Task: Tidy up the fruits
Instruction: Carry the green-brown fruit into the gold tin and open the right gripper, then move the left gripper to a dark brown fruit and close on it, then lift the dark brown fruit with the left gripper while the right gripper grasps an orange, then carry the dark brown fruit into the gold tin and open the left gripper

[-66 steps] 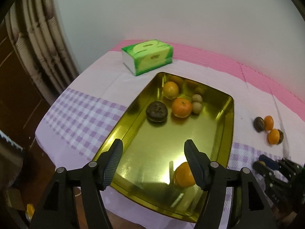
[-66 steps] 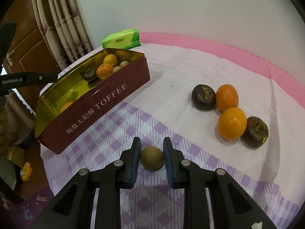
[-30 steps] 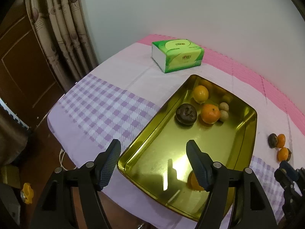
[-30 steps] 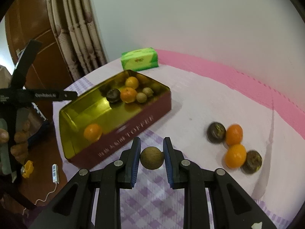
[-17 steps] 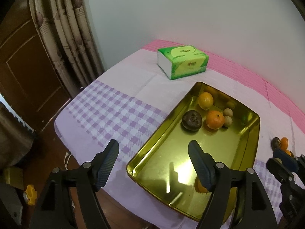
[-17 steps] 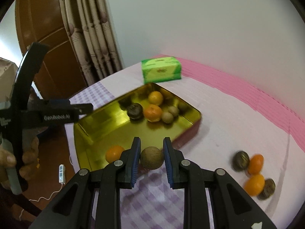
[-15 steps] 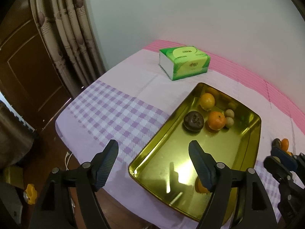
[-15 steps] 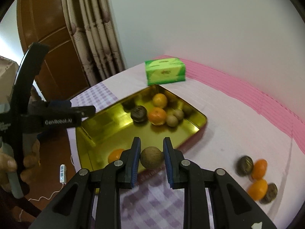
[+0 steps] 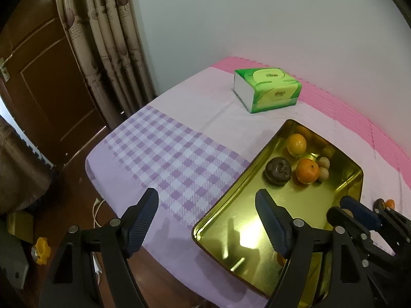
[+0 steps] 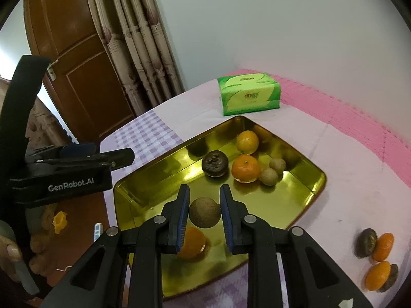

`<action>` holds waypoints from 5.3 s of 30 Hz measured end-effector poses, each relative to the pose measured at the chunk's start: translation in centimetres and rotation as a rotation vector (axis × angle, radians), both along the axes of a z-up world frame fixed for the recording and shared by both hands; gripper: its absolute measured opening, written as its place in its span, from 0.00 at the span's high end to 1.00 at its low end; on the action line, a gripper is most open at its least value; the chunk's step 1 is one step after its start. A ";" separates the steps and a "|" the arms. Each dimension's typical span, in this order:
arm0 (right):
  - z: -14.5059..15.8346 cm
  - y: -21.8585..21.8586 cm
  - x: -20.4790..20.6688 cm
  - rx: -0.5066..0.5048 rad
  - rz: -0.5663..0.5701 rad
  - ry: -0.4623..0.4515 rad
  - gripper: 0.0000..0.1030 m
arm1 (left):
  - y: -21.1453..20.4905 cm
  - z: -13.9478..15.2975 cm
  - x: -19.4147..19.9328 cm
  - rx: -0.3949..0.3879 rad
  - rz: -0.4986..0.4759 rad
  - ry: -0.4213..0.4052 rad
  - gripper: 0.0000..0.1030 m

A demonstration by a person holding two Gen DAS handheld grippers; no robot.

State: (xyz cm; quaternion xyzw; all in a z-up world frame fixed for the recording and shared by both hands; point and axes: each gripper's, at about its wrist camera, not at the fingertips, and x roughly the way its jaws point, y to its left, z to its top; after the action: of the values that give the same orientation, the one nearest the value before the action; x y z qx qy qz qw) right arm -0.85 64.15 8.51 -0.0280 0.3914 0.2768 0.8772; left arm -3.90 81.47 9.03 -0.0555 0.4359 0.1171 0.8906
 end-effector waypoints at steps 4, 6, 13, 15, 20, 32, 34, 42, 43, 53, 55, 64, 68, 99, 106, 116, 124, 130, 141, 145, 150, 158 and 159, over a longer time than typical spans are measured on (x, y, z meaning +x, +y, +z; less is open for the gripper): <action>-0.5 0.7 0.5 0.004 0.010 0.016 0.79 | 0.3 0.0 0.0 0.000 0.020 0.003 0.24; -0.8 1.2 0.9 0.004 0.016 0.027 0.78 | 0.4 0.0 -0.1 0.003 0.029 0.000 0.24; -1.7 3.2 1.6 -0.008 0.045 0.042 0.78 | 0.2 -0.1 0.0 0.021 0.027 0.004 0.19; -1.8 3.6 1.8 -0.008 0.049 0.044 0.77 | 0.1 -0.1 0.0 0.030 0.025 0.002 0.18; -1.1 3.3 2.1 0.015 0.033 0.030 0.75 | 0.1 0.2 -0.3 0.033 0.026 -0.017 0.12; 1.1 -3.0 -0.5 0.011 -0.116 -0.047 0.49 | -0.5 0.4 -0.4 0.075 0.012 -0.020 0.09; 1.1 -5.0 -1.8 -0.006 -0.153 -0.061 0.44 | -0.7 0.3 -0.3 0.078 0.005 -0.015 0.09; -0.2 -14.5 -7.2 -0.149 -0.358 -0.076 0.34 | -2.2 -0.2 -0.2 0.116 -0.043 0.012 0.09; -0.4 -15.6 -7.6 -0.177 -0.383 -0.076 0.34 | -2.5 -0.2 -0.3 0.127 -0.051 0.009 0.09; -3.1 -28.1 -12.0 -0.329 -0.662 -0.046 0.31 | -8.5 3.2 -2.6 0.055 -0.333 -0.087 0.09; -3.7 -29.5 -12.3 -0.324 -0.686 -0.030 0.31 | -11.2 3.9 -2.4 0.039 -0.435 -0.095 0.09; -5.0 -32.4 -13.1 -0.194 -0.733 0.011 0.23 | -25.4 1.0 2.6 0.079 -1.112 0.033 0.11; -5.3 -33.1 -12.9 -0.157 -0.751 0.036 0.20 | -29.4 -1.9 5.0 0.181 -1.272 0.119 0.20; -3.4 -30.8 -12.0 0.119 -0.580 0.033 0.32 | -26.0 -1.9 2.9 -0.153 -0.984 0.217 0.61; -3.2 -25.1 -8.2 0.160 -0.394 0.075 0.52 | -23.5 -1.2 -0.6 -0.226 -0.886 0.214 0.61; -4.8 -24.0 -3.4 0.193 -0.440 0.141 0.52 | -20.3 -0.5 -1.3 -0.276 -0.817 0.194 0.61; -5.9 -22.4 -1.0 0.064 -0.440 0.123 0.62 | -19.7 0.2 -2.0 -0.270 -0.807 0.164 0.61; -5.1 -21.0 -3.3 0.000 -0.397 0.062 0.68 | -16.8 1.1 -2.1 -0.324 -0.725 0.122 0.61; -6.1 -18.3 -7.1 -0.093 -0.342 0.045 0.68 | -6.7 1.8 -1.6 -0.319 -0.469 0.054 0.61; -6.2 -18.3 -7.2 -0.080 -0.347 0.041 0.68 | -5.3 1.2 -1.4 -0.288 -0.429 0.043 0.61; -6.5 -18.2 -7.1 -0.097 -0.346 0.040 0.68 | -5.1 -0.1 -1.0 -0.233 -0.409 0.025 0.61; -6.4 -18.2 -7.1 -0.085 -0.347 0.044 0.68 | -5.7 -2.6 1.0 -0.200 -0.408 0.044 0.61; -6.4 -18.2 -7.1 -0.084 -0.347 0.044 0.68 | -5.8 -2.9 1.2 -0.196 -0.408 0.048 0.61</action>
State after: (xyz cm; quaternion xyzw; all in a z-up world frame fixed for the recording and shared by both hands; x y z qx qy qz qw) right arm -7.95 45.99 2.09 0.0093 0.4208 0.1052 0.9010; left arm -2.74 75.70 6.14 -0.0496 0.4685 -0.1068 0.8756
